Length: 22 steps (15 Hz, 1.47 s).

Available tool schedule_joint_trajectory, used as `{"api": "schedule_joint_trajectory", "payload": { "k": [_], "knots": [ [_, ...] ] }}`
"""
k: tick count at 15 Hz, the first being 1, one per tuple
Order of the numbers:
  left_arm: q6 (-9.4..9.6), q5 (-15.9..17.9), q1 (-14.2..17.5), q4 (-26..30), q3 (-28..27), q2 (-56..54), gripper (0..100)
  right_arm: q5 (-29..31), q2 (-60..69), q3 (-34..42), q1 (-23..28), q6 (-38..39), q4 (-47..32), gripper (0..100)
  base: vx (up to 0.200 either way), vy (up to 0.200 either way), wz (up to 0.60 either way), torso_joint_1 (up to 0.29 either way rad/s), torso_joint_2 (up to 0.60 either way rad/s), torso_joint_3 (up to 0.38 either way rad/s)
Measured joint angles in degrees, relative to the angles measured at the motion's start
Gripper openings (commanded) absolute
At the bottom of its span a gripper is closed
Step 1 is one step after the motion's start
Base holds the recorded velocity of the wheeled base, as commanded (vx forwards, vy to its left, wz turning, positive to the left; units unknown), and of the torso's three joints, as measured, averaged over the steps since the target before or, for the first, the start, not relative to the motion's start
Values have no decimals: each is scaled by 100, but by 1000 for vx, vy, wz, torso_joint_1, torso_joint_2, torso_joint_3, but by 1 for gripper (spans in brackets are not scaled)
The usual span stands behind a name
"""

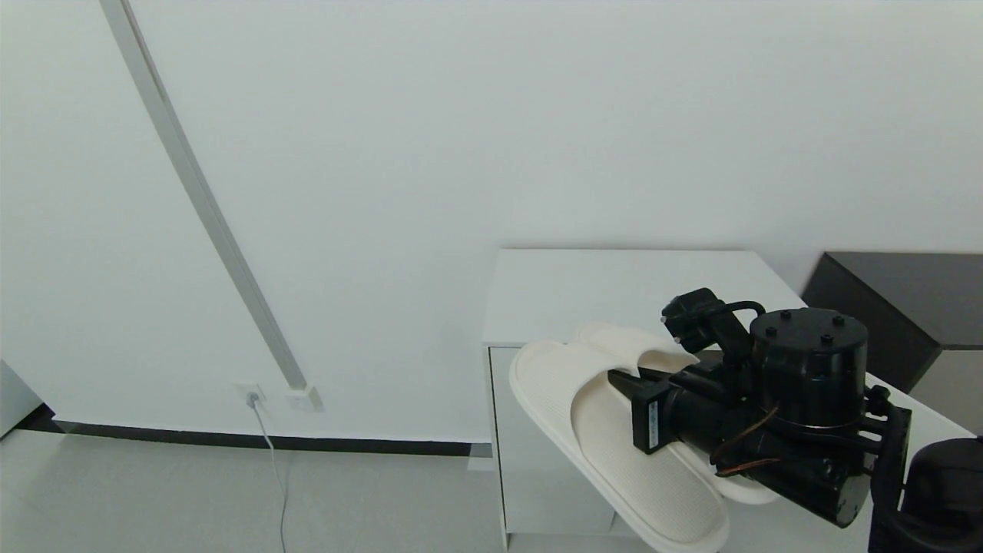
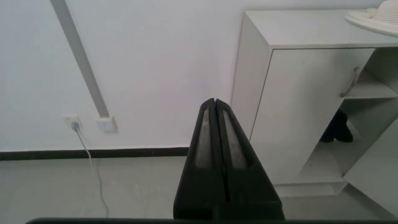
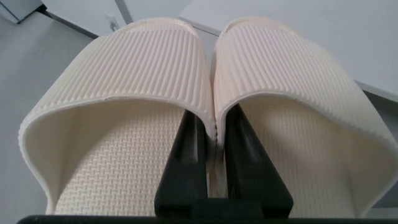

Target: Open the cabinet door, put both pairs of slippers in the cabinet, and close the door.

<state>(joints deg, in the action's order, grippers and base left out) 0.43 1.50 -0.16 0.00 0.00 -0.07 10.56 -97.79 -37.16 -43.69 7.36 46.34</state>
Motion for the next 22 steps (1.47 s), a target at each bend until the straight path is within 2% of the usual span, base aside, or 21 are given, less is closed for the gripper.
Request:
{"api": "schedule_joint_trajectory", "payload": {
  "k": [18,22],
  "knots": [
    [6,2,-5,0,0,0,0,6,-27,141,65,-4,-2,0,0,-200,0,2,2,2],
    [1,2,5,0,0,0,0,11,-27,150,69,-23,2,0,0,0,0,0,0,0]
  ]
}}
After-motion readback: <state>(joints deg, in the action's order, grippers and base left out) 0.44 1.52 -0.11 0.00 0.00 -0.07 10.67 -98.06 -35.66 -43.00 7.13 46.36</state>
